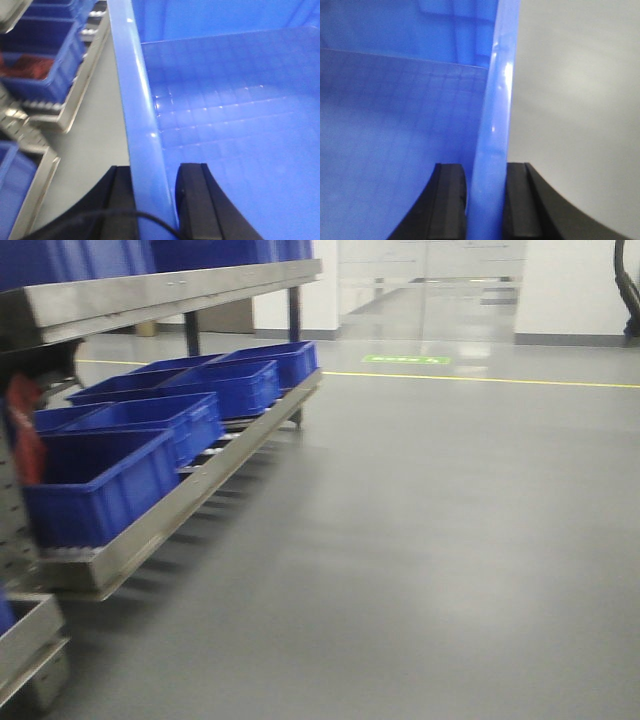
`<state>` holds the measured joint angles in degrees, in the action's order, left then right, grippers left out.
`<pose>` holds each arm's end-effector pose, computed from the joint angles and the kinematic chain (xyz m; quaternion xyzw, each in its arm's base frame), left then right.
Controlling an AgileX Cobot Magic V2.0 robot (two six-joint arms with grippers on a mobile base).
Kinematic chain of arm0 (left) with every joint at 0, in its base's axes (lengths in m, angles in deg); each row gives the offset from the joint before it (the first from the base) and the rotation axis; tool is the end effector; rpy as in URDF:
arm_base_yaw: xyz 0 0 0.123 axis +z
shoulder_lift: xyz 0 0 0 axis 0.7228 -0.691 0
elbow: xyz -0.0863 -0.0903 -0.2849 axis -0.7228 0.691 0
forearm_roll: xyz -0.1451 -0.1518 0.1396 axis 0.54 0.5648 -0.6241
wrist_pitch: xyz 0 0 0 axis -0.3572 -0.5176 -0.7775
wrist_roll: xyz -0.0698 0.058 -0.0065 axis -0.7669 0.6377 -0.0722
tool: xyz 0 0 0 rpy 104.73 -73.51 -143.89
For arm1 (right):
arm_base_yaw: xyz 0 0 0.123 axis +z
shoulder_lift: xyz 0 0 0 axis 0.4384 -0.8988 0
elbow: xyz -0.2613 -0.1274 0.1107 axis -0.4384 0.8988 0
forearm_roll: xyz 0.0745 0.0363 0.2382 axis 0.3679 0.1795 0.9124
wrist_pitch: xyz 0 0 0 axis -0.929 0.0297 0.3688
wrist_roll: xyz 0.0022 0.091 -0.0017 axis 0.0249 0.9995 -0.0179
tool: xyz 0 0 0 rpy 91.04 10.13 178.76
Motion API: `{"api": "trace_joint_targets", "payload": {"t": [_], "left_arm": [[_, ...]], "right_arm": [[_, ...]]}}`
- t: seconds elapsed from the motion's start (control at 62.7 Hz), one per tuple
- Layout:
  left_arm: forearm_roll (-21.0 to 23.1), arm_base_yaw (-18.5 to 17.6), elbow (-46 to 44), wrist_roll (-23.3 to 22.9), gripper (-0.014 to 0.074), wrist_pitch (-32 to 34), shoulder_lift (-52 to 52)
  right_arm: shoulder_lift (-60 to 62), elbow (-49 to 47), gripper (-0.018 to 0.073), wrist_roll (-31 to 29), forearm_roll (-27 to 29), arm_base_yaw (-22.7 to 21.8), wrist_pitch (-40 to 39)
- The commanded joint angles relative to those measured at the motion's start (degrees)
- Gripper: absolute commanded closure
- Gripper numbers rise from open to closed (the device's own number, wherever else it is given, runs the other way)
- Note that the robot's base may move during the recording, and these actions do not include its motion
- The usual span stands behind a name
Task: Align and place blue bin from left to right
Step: 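Drive away from the rack holding the bin in both grippers, then drive across the floor to the second rack of blue bins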
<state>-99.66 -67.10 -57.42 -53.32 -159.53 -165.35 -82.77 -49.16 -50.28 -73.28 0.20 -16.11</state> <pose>0.3049 -0.0916 0.5353 0.0054 0.8854 -0.0231 0.4642 0.3205 0.1435 0.5307 -0.1340 0.8605 0.0676 0.4868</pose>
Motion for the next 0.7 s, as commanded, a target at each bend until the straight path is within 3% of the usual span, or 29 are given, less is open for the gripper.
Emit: {"api": "trace_joint_targets", "payload": {"t": [0.0,0.686], "left_arm": [[-1.9,0.1,-0.7,1.4,0.0610,3.8,0.8],[-2.0,0.1,-0.7,1.4,0.0610,3.8,0.8]], "right_arm": [[1.8,-0.8,0.0634,-1.4,-3.3,-0.5,-5.7],[1.8,-0.8,0.0634,-1.4,-3.3,-0.5,-5.7]]}}
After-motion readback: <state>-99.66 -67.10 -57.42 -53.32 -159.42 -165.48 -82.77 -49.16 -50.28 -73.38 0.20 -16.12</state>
